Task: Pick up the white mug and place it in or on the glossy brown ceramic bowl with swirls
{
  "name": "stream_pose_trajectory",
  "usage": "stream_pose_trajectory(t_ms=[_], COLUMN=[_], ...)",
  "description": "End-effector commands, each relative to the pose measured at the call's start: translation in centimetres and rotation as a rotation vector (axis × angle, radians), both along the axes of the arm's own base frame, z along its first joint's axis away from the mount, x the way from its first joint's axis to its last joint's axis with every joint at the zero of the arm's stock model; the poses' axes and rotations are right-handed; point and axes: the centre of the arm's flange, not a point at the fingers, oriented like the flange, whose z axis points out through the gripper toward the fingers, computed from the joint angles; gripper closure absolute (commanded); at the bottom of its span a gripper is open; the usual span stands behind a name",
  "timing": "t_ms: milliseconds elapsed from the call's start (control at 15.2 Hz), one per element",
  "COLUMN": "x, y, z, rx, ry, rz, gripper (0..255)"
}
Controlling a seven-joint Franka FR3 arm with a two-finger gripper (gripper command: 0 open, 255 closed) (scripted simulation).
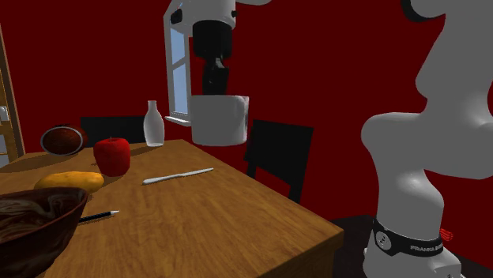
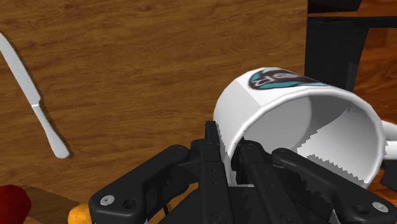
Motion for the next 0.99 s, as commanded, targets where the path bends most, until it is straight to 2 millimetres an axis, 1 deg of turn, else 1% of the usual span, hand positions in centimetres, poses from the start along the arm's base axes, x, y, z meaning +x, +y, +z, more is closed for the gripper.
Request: stream_pose_trajectory(t_ms=[0, 924], x=[2.7, 20.9], y=[0.1, 3.2], z=[0.2, 0.7], rx=[0.0, 0.0], ry=[0.0, 0.0], rz=[0.0, 0.0], gripper=[255, 255])
